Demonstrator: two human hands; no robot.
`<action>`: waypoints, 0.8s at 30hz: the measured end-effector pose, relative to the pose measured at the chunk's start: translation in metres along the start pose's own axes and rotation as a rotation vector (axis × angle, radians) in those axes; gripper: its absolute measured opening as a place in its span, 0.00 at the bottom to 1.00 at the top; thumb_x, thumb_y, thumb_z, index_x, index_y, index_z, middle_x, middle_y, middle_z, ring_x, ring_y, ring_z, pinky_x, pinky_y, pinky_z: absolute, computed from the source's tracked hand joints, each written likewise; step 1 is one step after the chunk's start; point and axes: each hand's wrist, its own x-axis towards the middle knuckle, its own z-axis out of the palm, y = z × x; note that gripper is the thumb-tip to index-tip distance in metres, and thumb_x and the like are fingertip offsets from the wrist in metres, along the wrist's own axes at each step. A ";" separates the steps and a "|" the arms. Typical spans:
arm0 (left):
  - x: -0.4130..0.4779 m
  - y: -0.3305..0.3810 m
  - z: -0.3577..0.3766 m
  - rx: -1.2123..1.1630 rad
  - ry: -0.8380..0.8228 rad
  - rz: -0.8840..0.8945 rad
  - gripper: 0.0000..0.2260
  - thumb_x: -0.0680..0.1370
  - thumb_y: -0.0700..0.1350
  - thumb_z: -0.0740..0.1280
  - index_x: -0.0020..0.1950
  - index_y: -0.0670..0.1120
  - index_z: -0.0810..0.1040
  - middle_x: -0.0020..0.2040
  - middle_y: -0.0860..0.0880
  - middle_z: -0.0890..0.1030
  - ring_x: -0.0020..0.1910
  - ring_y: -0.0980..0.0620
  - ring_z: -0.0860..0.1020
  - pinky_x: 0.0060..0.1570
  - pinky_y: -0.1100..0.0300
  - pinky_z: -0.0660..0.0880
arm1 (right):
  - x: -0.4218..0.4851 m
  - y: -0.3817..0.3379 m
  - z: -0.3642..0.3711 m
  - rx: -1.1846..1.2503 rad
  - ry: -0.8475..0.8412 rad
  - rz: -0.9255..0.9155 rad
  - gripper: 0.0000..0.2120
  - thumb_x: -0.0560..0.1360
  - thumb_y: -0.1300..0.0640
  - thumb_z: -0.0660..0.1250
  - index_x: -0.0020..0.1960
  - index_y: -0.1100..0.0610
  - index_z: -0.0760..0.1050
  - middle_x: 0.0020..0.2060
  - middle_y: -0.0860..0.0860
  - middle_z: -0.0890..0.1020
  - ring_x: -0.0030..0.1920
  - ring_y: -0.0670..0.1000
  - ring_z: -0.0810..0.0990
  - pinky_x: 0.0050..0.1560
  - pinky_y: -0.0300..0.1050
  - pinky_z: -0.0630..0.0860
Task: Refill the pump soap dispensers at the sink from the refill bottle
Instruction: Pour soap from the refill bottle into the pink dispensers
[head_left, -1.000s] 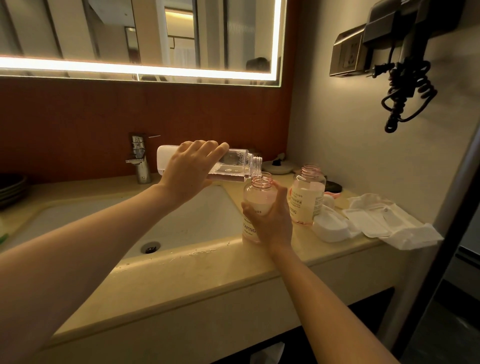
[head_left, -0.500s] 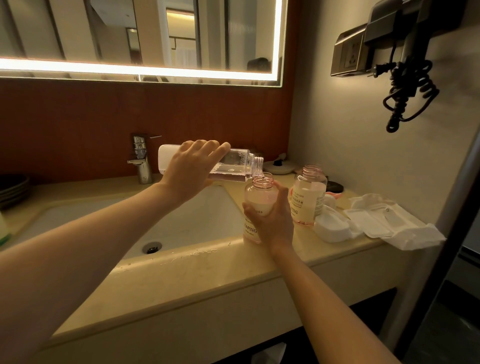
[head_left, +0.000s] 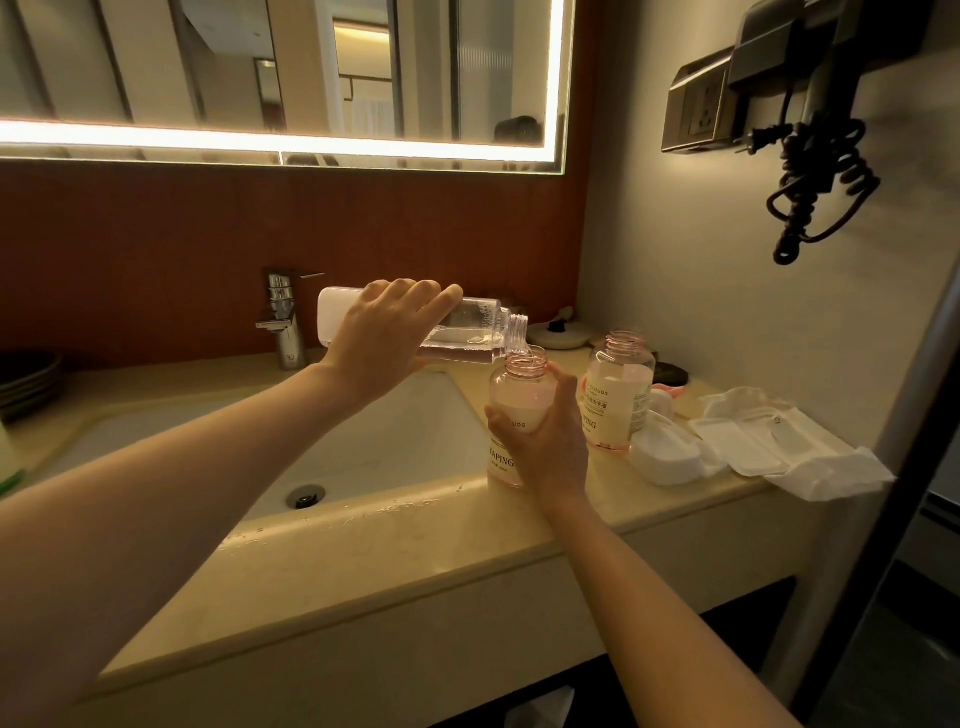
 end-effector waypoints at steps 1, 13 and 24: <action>0.000 0.000 0.000 -0.005 -0.001 0.000 0.33 0.64 0.46 0.79 0.63 0.45 0.66 0.52 0.45 0.79 0.48 0.44 0.79 0.47 0.49 0.76 | 0.000 0.000 0.000 0.002 0.001 -0.005 0.35 0.67 0.44 0.72 0.67 0.50 0.59 0.62 0.52 0.72 0.60 0.53 0.72 0.47 0.46 0.72; 0.001 0.000 0.000 -0.005 -0.003 0.009 0.34 0.64 0.48 0.79 0.63 0.45 0.66 0.52 0.45 0.79 0.48 0.44 0.79 0.47 0.49 0.76 | 0.001 -0.001 0.000 -0.011 -0.005 0.010 0.35 0.67 0.45 0.72 0.68 0.51 0.59 0.63 0.53 0.72 0.60 0.54 0.72 0.46 0.44 0.70; 0.001 0.000 -0.004 -0.004 -0.016 0.015 0.34 0.63 0.44 0.79 0.63 0.44 0.65 0.52 0.44 0.79 0.48 0.43 0.79 0.47 0.48 0.76 | 0.001 0.000 0.001 -0.006 -0.007 0.007 0.35 0.67 0.44 0.71 0.67 0.50 0.58 0.62 0.51 0.72 0.59 0.53 0.72 0.47 0.45 0.72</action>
